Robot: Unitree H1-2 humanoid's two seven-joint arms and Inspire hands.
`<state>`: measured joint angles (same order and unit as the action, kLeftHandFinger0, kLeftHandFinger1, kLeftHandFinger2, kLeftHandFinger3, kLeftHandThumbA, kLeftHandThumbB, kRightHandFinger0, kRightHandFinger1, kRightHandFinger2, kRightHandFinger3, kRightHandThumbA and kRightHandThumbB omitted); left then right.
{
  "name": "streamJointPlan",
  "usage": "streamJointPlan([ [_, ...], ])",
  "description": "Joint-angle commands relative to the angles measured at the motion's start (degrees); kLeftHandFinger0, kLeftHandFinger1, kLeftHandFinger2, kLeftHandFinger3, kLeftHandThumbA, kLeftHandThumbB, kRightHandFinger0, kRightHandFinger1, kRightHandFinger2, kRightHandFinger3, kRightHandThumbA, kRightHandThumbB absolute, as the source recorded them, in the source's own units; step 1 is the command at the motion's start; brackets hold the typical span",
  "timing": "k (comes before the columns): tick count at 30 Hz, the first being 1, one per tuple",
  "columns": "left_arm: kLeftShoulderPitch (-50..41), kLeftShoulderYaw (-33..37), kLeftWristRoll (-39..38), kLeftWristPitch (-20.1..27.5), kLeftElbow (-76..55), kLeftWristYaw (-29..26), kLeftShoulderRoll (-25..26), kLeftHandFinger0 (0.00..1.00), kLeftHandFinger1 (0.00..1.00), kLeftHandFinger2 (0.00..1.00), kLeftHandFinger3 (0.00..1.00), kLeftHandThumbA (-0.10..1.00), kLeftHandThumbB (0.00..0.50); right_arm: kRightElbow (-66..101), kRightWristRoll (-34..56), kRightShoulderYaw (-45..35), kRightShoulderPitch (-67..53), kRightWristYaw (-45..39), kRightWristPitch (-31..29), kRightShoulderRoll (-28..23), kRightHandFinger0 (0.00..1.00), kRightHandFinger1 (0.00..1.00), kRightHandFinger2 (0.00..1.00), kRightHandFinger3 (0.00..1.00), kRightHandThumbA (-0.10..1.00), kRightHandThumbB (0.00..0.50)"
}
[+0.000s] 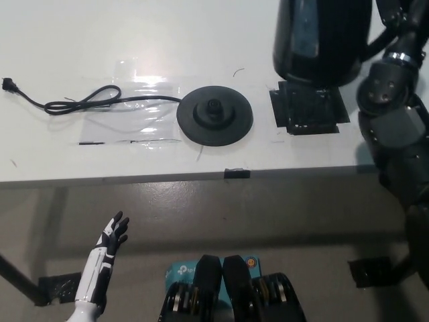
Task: Use the right hand to grab the handle of the kettle from the base and place it on the right side
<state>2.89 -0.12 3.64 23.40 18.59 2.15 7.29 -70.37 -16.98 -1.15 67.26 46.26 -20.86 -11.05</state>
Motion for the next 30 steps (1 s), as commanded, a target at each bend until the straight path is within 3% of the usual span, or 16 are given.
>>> streamJointPlan([
  [1,-0.20,-0.20,-0.51,1.33,-0.72,0.16,0.60,1.00,1.00,1.00,1.00,1.00,0.500,0.07,0.19,0.88,3.74,2.23,-6.07,-2.20,0.00,0.00,0.32,0.49,-0.10,0.070],
  [6,-0.58,0.09,-0.40,1.82,-0.25,0.22,0.28,1.00,1.00,1.00,1.00,1.00,0.500,-0.90,1.44,1.26,1.97,0.44,-6.07,-1.09,0.00,0.02,0.51,0.57,-0.10,0.066],
  [10,-0.90,0.16,-0.91,2.00,-0.40,0.50,0.09,1.00,1.00,1.00,1.00,1.00,0.500,-1.97,1.62,2.18,0.56,0.06,-6.07,0.09,0.00,0.02,0.48,0.53,-0.10,0.047],
  [14,-0.45,0.28,-1.48,3.02,-0.19,0.97,0.11,1.00,1.00,1.00,1.00,1.00,0.500,-2.68,1.34,3.61,-0.45,1.72,-6.07,1.26,0.00,0.00,0.42,0.49,-0.10,0.079],
  [17,-0.29,0.20,-2.45,2.58,-0.58,1.39,0.07,0.99,1.00,1.00,1.00,1.00,0.500,-3.40,1.78,4.11,-1.03,1.61,-6.07,2.08,0.00,0.00,0.42,0.49,-0.09,0.048],
  [21,-0.19,0.31,-2.04,2.13,-0.76,1.17,0.22,0.98,1.00,1.00,1.00,1.00,0.500,-3.11,1.70,5.38,-2.86,1.61,-6.07,2.79,0.00,0.02,0.43,0.46,0.15,0.087],
  [23,-0.13,0.30,-1.97,1.97,-0.81,1.07,0.22,0.96,1.00,1.00,1.00,1.00,0.500,-3.09,2.20,5.70,-4.32,1.24,-6.07,3.29,0.00,0.08,0.48,0.48,0.30,0.123],
  [25,-0.33,0.26,-2.08,1.96,-0.99,1.08,0.25,0.96,1.00,1.00,1.00,1.00,0.500,-3.94,1.65,6.49,-5.21,0.92,-6.07,3.50,0.13,0.27,0.67,0.63,0.49,0.185],
  [26,-0.52,0.25,-2.13,1.97,-1.08,1.10,0.25,0.96,1.00,1.00,1.00,1.00,0.500,-4.26,1.03,7.23,-5.63,1.29,-6.07,3.50,0.16,0.29,0.64,0.60,0.55,0.195],
  [27,-0.47,0.21,-2.15,1.91,-1.08,1.03,0.22,0.95,1.00,1.00,1.00,1.00,0.500,-4.33,1.31,7.41,-6.16,-0.04,-6.07,3.46,0.33,0.46,0.77,0.71,0.62,0.232],
  [28,-0.46,0.20,-2.15,1.90,-1.08,1.01,0.21,0.95,1.00,1.00,0.99,1.00,0.500,-4.34,1.41,7.49,-6.31,-0.42,-6.07,3.45,0.37,0.50,0.74,0.69,0.65,0.246],
  [29,-0.50,0.20,-2.14,1.84,-1.22,1.03,0.26,0.94,1.00,1.00,0.99,1.00,0.500,-4.12,1.48,8.22,-7.34,-2.42,-6.07,3.22,0.87,0.83,0.99,1.00,0.71,0.286],
  [30,-0.49,0.18,-2.34,1.79,-1.25,1.15,0.30,0.94,1.00,1.00,0.99,1.00,0.500,-3.87,1.01,9.12,-8.25,-3.35,-6.07,2.88,1.00,0.96,1.00,1.00,0.74,0.300],
])
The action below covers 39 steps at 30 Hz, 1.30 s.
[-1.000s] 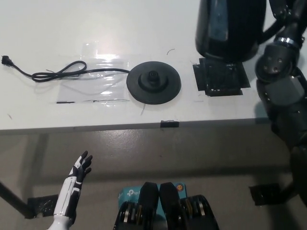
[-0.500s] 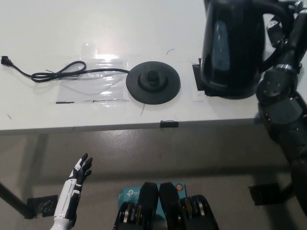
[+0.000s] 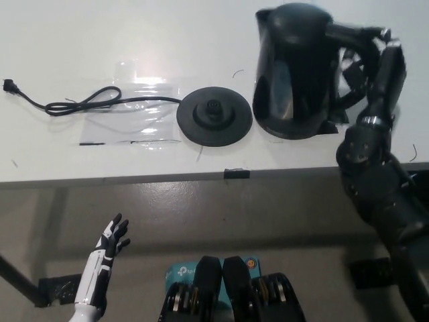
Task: Use the right hand to grab the handle of the kettle from the base and place it on the right side
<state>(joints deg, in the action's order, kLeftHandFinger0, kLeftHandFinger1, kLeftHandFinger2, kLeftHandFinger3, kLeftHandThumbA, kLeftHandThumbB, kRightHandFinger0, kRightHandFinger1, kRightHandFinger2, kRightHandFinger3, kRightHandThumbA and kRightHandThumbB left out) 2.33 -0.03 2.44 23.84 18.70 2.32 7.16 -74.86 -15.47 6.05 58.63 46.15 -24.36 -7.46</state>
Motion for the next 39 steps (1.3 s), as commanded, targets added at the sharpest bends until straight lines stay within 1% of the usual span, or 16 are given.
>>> streamJointPlan([
  [1,0.14,0.05,-1.23,1.34,-1.33,0.99,0.45,0.94,1.00,1.00,0.99,1.00,0.500,0.41,-1.30,2.84,-0.17,-3.20,-2.57,-1.08,1.00,1.00,1.00,1.00,0.80,0.327],
  [3,0.28,-0.01,-1.07,1.27,-1.27,0.80,0.46,0.93,1.00,0.99,0.99,1.00,0.500,0.77,-1.70,3.92,-1.03,-3.10,-2.57,-1.76,1.00,1.00,1.00,1.00,0.86,0.364],
  [7,0.40,-0.10,-1.45,1.12,-1.27,0.95,0.51,0.91,1.00,0.98,0.98,1.00,0.500,2.05,-1.68,4.87,-2.30,-1.84,-2.57,-2.68,1.00,1.00,1.00,1.00,0.85,0.416],
  [9,0.38,-0.13,-1.41,1.14,-1.26,0.91,0.56,0.91,1.00,0.98,0.98,1.00,0.500,2.70,-1.52,5.17,-2.78,-1.68,-2.57,-2.95,1.00,1.00,1.00,1.00,0.85,0.420],
  [14,0.39,-0.07,-1.12,1.06,-1.21,0.75,0.57,0.91,1.00,0.97,0.97,1.00,0.500,8.66,1.21,3.79,-5.48,-6.17,-2.57,-4.52,1.00,1.00,1.00,1.00,0.94,0.464],
  [15,0.48,-0.02,-0.69,1.25,-1.02,0.60,0.67,0.90,1.00,0.98,0.98,1.00,0.500,11.57,1.60,3.32,-6.54,-6.90,-2.57,-5.04,1.00,1.00,1.00,1.00,0.99,0.470],
  [18,0.74,-0.05,-0.58,1.32,-0.68,0.52,0.72,0.90,1.00,0.98,0.97,1.00,0.500,19.10,4.10,1.57,-8.96,-9.58,-2.57,-5.89,1.00,1.00,1.00,1.00,1.00,0.475],
  [19,0.76,-0.06,-0.70,1.26,-0.65,0.53,0.65,0.90,1.00,0.98,0.97,1.00,0.500,25.32,7.70,-0.30,-10.72,-12.37,-2.57,-6.12,1.00,1.00,1.00,1.00,1.00,0.496],
  [20,0.76,-0.10,-0.78,1.21,-0.66,0.54,0.65,0.90,1.00,0.97,0.97,1.00,0.500,28.62,9.36,-1.38,-11.67,-14.15,-2.57,-6.16,1.00,1.00,1.00,1.00,1.00,0.480],
  [23,0.68,-0.17,-1.06,1.22,-0.68,0.59,0.57,0.89,1.00,0.97,0.97,1.00,0.500,44.49,16.68,-5.09,-15.89,-19.31,-2.57,-6.13,1.00,1.00,1.00,1.00,1.00,0.497],
  [27,0.77,-0.34,-1.23,0.68,-0.80,0.60,0.67,0.90,1.00,0.98,0.98,1.00,0.500,57.54,17.40,-7.31,-18.75,-17.69,-2.57,-5.75,1.00,1.00,1.00,1.00,1.00,0.465],
  [29,0.78,-0.36,-1.54,0.78,-0.74,0.74,0.64,0.90,1.00,0.98,0.99,1.00,0.500,63.26,19.67,-6.89,-21.46,-19.46,-2.57,-6.31,1.00,1.00,1.00,1.00,1.00,0.498],
  [30,0.75,-0.33,-1.42,0.83,-0.75,0.70,0.65,0.90,1.00,0.98,0.99,1.00,0.500,65.35,20.18,-6.66,-22.65,-19.70,-2.57,-6.48,1.00,1.00,1.00,1.00,1.00,0.500],
  [33,0.91,-0.24,-1.52,0.72,-0.83,0.85,0.59,0.90,1.00,0.98,0.99,1.00,0.500,71.46,17.92,-6.87,-25.97,-18.27,-1.13,-5.76,1.00,1.00,1.00,1.00,1.00,0.500],
  [36,1.70,-0.36,-1.20,0.33,-0.97,0.55,0.66,0.91,1.00,1.00,1.00,1.00,0.500,76.36,14.44,-7.24,-28.15,-16.25,-0.29,-4.08,1.00,1.00,1.00,1.00,1.00,0.473],
  [39,3.02,-0.78,-1.83,0.91,-0.47,0.63,0.98,0.91,1.00,1.00,1.00,1.00,0.500,81.61,9.39,-5.22,-31.75,-16.66,0.07,-2.29,1.00,1.00,1.00,1.00,1.00,0.500],
])
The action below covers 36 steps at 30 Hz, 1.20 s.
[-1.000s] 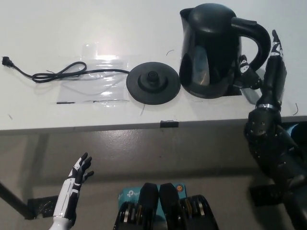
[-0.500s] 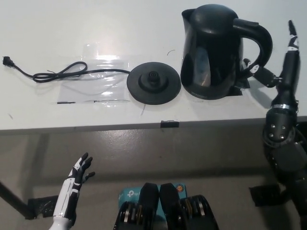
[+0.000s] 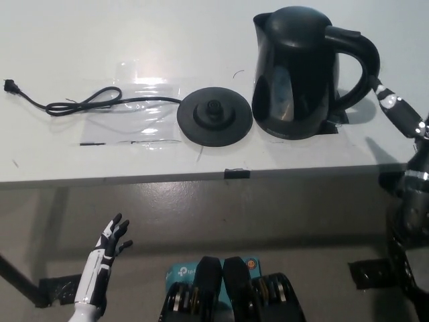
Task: Use the right hand to grab the handle of the kettle from the base and place it on the right side
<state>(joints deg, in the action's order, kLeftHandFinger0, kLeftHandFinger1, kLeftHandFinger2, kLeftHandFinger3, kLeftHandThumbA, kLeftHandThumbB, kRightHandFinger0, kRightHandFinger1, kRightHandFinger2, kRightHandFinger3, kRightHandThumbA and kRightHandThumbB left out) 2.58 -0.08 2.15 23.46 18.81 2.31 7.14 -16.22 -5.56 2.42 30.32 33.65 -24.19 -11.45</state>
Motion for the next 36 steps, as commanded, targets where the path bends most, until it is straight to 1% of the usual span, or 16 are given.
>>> streamJointPlan([
  [1,3.06,-0.79,-1.37,1.04,-0.79,0.51,1.04,0.91,1.00,1.00,1.00,1.00,0.500,23.95,-2.18,-0.45,-5.07,-4.73,-0.75,2.16,1.00,1.00,1.00,1.00,1.00,0.500],
  [3,3.93,-0.86,-1.76,0.40,-0.98,0.81,1.18,0.92,1.00,1.00,1.00,1.00,0.500,23.86,-5.81,2.68,-7.97,-5.24,-2.73,2.42,1.00,1.00,1.00,1.00,1.00,0.469],
  [6,5.19,-0.61,-1.70,0.49,-0.47,1.08,1.14,0.93,1.00,1.00,1.00,1.00,0.499,23.10,-8.98,5.59,-11.90,-6.56,-2.74,2.87,1.00,1.00,1.00,1.00,1.00,0.472],
  [8,5.44,-0.47,-1.56,0.64,-0.41,1.18,1.26,0.94,1.00,1.00,1.00,1.00,0.499,20.26,-11.23,7.63,-14.34,-5.52,-2.74,2.87,1.00,1.00,1.00,1.00,1.00,0.443],
  [9,5.58,-0.41,-1.51,0.54,-0.54,1.21,1.35,0.94,1.00,1.00,1.00,1.00,0.500,18.04,-9.71,8.71,-15.46,-6.16,-2.74,3.07,1.00,1.00,1.00,1.00,1.00,0.454],
  [11,5.72,-0.30,-1.59,0.22,-0.66,1.32,1.53,0.95,1.00,1.00,1.00,1.00,0.500,14.82,-6.94,11.17,-16.14,-6.82,-2.74,2.16,1.00,1.00,1.00,1.00,1.00,0.406],
  [12,5.87,-0.26,-1.60,0.28,-0.63,1.34,1.61,0.95,1.00,1.00,1.00,1.00,0.500,13.67,-6.59,11.80,-16.21,-6.93,-2.74,1.79,1.00,1.00,1.00,1.00,1.00,0.400],
  [14,6.10,-0.24,-1.79,0.41,-0.55,1.43,1.71,0.97,1.00,1.00,1.00,1.00,0.500,8.97,-8.63,13.61,-15.98,-4.17,-2.74,0.85,1.00,1.00,1.00,1.00,1.00,0.353],
  [17,5.81,-0.10,-1.26,0.80,-0.55,1.32,1.61,1.00,1.00,1.00,1.00,1.00,0.500,2.93,-4.98,13.23,-16.96,-10.53,-2.74,0.30,1.00,1.00,1.00,1.00,1.00,0.384],
  [18,5.39,-0.02,-1.05,0.52,-0.98,1.29,1.53,1.00,1.00,1.00,1.00,1.00,0.500,2.22,-4.27,13.14,-17.32,-11.62,-2.74,0.21,1.00,1.00,1.00,1.00,1.00,0.361],
  [21,4.13,0.37,-0.25,0.73,-1.23,1.23,1.26,1.00,1.00,1.00,1.00,1.00,0.500,0.47,-0.53,12.72,-18.39,-15.87,-2.74,0.05,1.00,1.00,1.00,1.00,1.00,0.343],
  [25,2.58,1.01,0.64,1.80,-0.63,1.16,1.06,1.00,1.00,1.00,1.00,1.00,0.500,-1.51,-0.17,12.52,-20.16,-19.36,-2.73,-0.36,1.00,1.00,1.00,1.00,1.00,0.275],
  [26,2.35,1.12,0.69,1.95,-0.57,1.17,1.02,1.00,1.00,1.00,1.00,1.00,0.500,-1.37,-0.38,12.40,-20.63,-19.61,-2.73,-0.31,1.00,1.00,1.00,1.00,1.00,0.271],
  [27,2.07,1.21,0.90,1.81,-0.56,1.04,0.96,1.00,1.00,1.00,1.00,1.00,0.500,-0.89,-0.72,12.32,-21.30,-20.20,-2.52,-0.36,1.00,1.00,1.00,1.00,1.00,0.289],
  [29,1.93,1.31,1.34,2.08,-0.21,0.87,1.04,1.00,1.00,1.00,1.00,1.00,0.500,-0.66,-1.05,12.17,-22.09,-20.93,-2.61,-0.32,1.00,1.00,1.00,1.00,1.00,0.279],
  [36,2.51,1.50,3.55,2.67,0.46,0.28,1.79,1.00,1.00,1.00,1.00,1.00,0.500,-0.41,-0.90,10.84,-23.04,-23.52,-1.68,0.46,1.00,1.00,1.00,1.00,1.00,0.310],
])
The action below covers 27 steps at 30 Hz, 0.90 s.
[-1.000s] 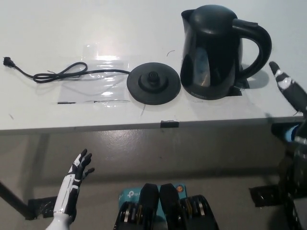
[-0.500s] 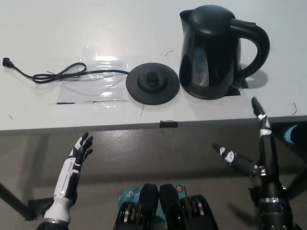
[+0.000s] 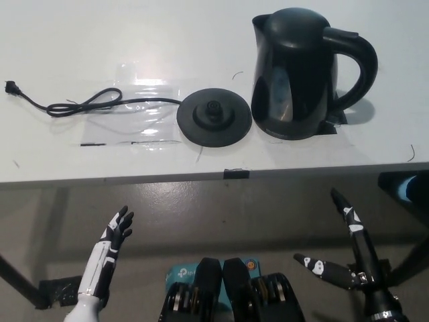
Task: Use the right hand to grab the handle of the kettle from the base and place it on the right side
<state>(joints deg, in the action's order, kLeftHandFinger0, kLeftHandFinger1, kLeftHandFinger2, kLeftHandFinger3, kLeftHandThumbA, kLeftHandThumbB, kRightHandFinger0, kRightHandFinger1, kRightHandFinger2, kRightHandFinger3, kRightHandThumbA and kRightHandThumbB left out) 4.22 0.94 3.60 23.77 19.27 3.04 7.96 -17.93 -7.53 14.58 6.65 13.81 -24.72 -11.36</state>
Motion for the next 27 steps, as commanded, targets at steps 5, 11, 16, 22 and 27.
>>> streamJointPlan([
  [5,0.41,0.28,3.39,1.60,-0.61,-1.17,0.80,1.00,1.00,1.00,1.00,1.00,0.500,1.39,1.36,-2.07,0.26,-5.29,-0.99,0.68,1.00,1.00,1.00,1.00,1.00,0.313],
  [11,0.32,0.18,4.68,2.50,-0.27,-1.70,0.72,1.00,1.00,1.00,1.00,1.00,0.500,1.84,0.48,-2.76,-0.07,-6.31,-0.63,0.86,1.00,1.00,1.00,1.00,1.00,0.319],
  [16,0.43,-0.02,5.76,2.22,-0.36,-2.43,0.65,1.00,1.00,1.00,1.00,1.00,0.500,1.61,0.05,-3.35,0.16,-7.17,-0.38,1.23,1.00,1.00,1.00,1.00,1.00,0.322],
  [22,0.52,-0.04,5.79,1.24,-0.90,-2.24,0.63,1.00,1.00,1.00,1.00,1.00,0.500,1.87,-0.42,-3.76,0.35,-8.38,0.24,1.52,1.00,1.00,1.00,1.00,1.00,0.320],
  [27,-0.03,-0.28,5.63,0.49,-1.53,-2.21,0.48,1.00,1.00,1.00,1.00,1.00,0.500,1.84,-0.83,-3.90,0.46,-8.88,0.56,1.69,1.00,1.00,1.00,1.00,1.00,0.324],
])
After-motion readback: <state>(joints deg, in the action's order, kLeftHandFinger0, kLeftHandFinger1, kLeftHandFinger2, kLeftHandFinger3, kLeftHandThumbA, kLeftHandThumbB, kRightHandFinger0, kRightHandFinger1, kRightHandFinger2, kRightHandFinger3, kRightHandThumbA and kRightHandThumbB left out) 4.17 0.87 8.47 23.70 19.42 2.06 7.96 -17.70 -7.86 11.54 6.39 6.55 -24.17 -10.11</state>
